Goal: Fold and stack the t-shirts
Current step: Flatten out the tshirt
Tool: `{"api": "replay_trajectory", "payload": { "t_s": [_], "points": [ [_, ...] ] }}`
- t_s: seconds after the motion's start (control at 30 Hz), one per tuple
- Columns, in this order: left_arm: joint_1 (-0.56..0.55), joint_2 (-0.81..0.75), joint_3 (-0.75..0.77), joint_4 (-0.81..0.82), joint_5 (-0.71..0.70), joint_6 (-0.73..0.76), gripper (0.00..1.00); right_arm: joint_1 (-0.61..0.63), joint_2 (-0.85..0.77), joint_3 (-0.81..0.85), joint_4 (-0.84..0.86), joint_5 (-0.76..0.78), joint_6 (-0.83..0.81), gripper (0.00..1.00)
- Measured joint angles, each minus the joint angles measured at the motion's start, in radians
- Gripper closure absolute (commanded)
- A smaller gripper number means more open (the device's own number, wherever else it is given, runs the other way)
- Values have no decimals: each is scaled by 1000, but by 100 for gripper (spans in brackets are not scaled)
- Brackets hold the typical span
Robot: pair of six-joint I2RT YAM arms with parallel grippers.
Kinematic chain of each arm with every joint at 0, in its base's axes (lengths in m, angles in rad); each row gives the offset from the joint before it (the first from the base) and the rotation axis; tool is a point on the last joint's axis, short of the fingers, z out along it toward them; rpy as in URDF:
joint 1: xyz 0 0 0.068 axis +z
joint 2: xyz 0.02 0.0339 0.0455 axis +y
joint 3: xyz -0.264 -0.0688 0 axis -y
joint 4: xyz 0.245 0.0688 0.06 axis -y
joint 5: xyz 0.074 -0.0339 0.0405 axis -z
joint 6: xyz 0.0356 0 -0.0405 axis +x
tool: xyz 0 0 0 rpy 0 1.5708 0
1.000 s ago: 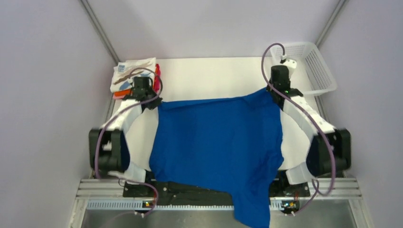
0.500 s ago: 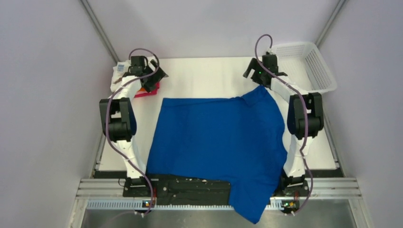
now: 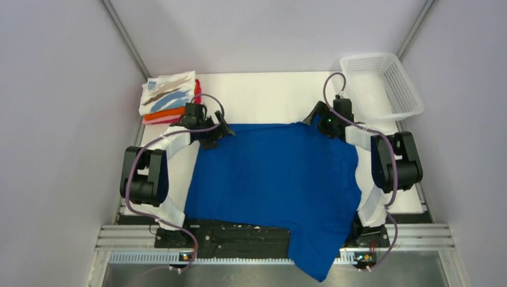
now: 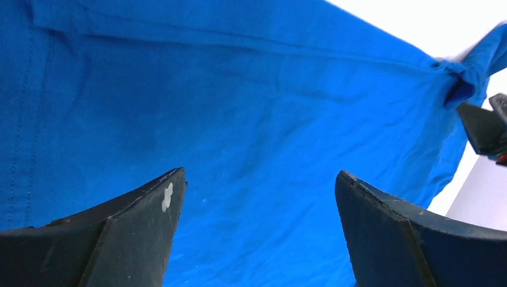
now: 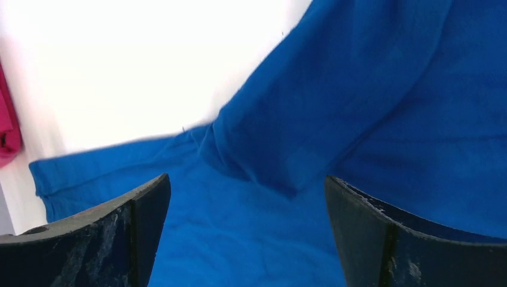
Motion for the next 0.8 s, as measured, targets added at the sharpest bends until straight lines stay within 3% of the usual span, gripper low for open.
{"api": "replay_trajectory", "payload": {
  "t_s": [0.37, 0.67, 0.8],
  "points": [
    [5, 28, -88, 60, -9, 8, 1, 12, 220, 145, 224, -2, 50, 1],
    [5, 30, -80, 67, -47, 15, 1, 34, 582, 671, 281, 32, 70, 1],
    [5, 34, -59, 39, -87, 33, 1, 34, 660, 876, 256, 32, 73, 1]
  ]
}}
